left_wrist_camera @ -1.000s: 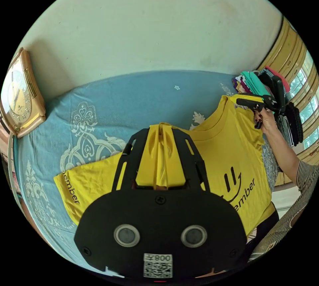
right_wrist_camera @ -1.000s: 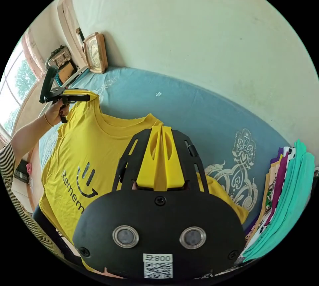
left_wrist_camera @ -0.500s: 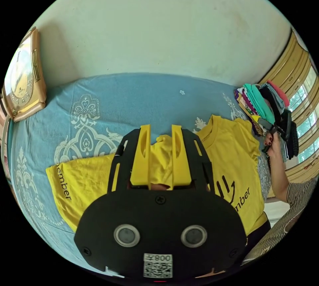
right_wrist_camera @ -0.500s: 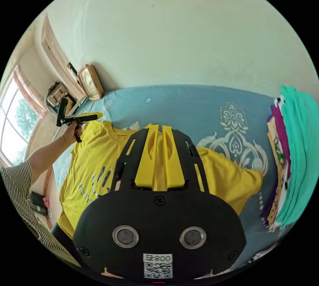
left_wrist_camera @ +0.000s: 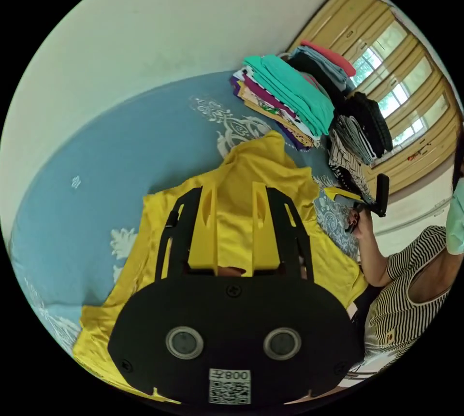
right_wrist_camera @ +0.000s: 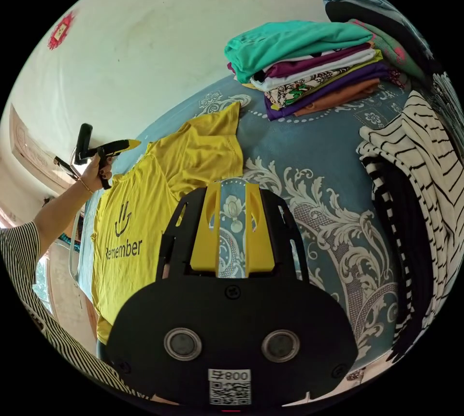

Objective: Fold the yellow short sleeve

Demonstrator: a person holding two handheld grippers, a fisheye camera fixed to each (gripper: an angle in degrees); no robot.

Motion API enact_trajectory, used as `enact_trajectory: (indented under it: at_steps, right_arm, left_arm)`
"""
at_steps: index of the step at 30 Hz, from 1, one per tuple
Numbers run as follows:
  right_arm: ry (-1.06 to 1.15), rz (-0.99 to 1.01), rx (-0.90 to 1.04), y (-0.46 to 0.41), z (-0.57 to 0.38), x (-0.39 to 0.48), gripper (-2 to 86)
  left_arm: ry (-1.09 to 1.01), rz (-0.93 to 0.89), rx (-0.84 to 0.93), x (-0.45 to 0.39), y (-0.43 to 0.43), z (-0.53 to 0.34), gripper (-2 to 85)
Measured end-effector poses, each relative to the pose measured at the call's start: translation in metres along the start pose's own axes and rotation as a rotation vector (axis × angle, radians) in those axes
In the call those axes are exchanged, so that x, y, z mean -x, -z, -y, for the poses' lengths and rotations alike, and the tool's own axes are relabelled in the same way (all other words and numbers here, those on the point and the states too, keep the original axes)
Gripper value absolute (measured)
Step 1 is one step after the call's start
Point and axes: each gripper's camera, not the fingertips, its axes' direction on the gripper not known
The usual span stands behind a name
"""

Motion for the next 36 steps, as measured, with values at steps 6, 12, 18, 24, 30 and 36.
enact_trajectory:
  at_steps: [6,12,18,24,30,36]
  right_arm:
    - [-0.016,0.043,0.026,0.006,0.028,-0.037,8.0]
    - [-0.02,0.082,0.063,0.012,0.049,-0.06,7.5]
    - [-0.055,0.137,0.058,0.028,0.056,-0.086,4.4]
    - [-0.072,0.278,0.019,0.051,0.049,-0.11,1.4]
    - [-0.007,0.479,-0.1,0.088,0.034,-0.116,0.7]
    - [0.259,0.832,-0.073,0.097,0.024,-0.073,0.8]
  left_arm:
    - [-0.135,-0.029,0.076,-0.042,-0.086,0.101,12.1]
    - [-0.17,0.048,0.211,-0.054,-0.155,0.153,11.1]
    - [-0.178,0.074,0.204,-0.056,-0.17,0.164,3.5]
    - [-0.134,-0.053,0.087,-0.037,-0.142,0.16,2.2]
    - [-0.1,-0.156,-0.045,-0.009,-0.097,0.132,2.0]
    - [-0.021,-0.209,-0.145,0.038,-0.043,0.047,2.2]
